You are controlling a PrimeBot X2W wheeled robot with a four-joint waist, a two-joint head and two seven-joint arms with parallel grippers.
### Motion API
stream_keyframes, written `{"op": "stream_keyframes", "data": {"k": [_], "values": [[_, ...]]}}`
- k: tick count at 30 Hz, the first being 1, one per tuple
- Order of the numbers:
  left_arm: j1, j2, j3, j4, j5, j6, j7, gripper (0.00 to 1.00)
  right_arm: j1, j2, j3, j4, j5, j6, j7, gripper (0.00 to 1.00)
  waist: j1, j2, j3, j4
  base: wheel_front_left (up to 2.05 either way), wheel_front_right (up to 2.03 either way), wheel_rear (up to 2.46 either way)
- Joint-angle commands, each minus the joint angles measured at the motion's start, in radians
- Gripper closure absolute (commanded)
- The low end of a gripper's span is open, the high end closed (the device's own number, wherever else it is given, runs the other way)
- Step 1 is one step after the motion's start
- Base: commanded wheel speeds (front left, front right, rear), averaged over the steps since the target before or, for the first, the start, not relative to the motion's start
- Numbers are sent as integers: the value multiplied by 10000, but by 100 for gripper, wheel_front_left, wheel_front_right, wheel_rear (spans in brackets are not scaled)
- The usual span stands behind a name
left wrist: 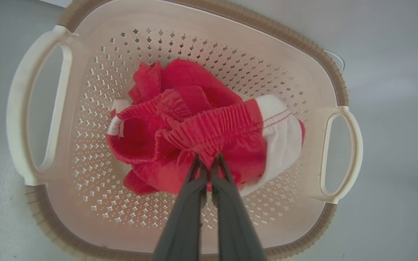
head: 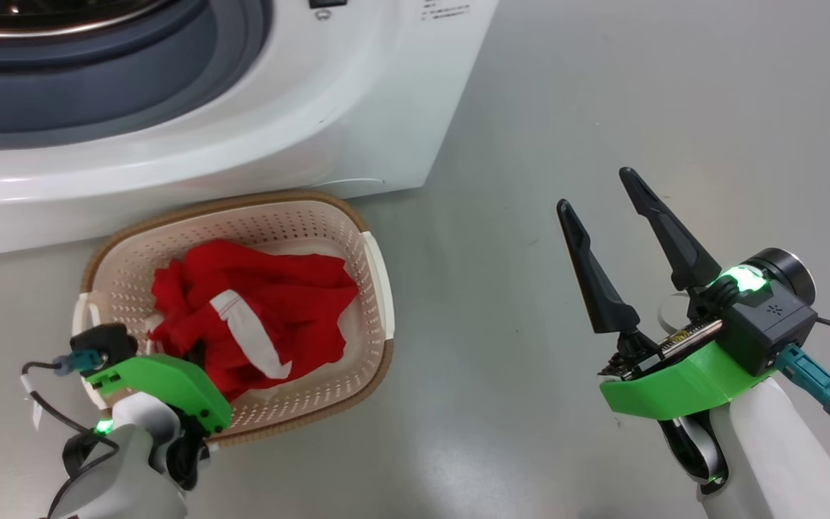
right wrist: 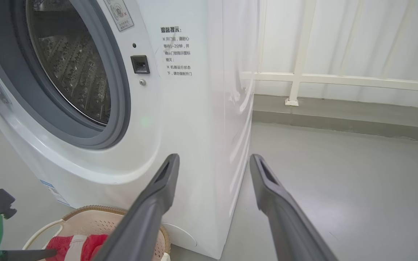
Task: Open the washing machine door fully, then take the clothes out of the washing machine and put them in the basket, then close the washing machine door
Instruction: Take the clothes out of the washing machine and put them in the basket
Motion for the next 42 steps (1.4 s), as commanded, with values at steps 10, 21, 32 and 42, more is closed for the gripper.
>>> {"op": "stream_keyframes", "data": {"k": [10, 21, 32, 42], "values": [[-59, 322, 102, 133, 10, 134, -565, 0, 36, 121, 125, -51, 46, 35, -63, 0, 0, 0, -61, -197, 0, 0, 0], [220, 226, -266, -524, 385, -196, -1560, 0, 343, 152, -489, 279, -310, 35, -63, 0, 0, 0, -1017, 313, 0, 0, 0], [2100, 430, 1070, -5094, 1554, -125, -1600, 0, 783, 355, -1339, 518, -637, 35, -63, 0, 0, 0, -2168, 630, 0, 0, 0], [3800, 214, 1828, -8427, 3257, 94, -1601, 0, 1266, 504, -1877, 603, -637, 35, -63, 0, 0, 0, -3217, 717, 0, 0, 0]]}}
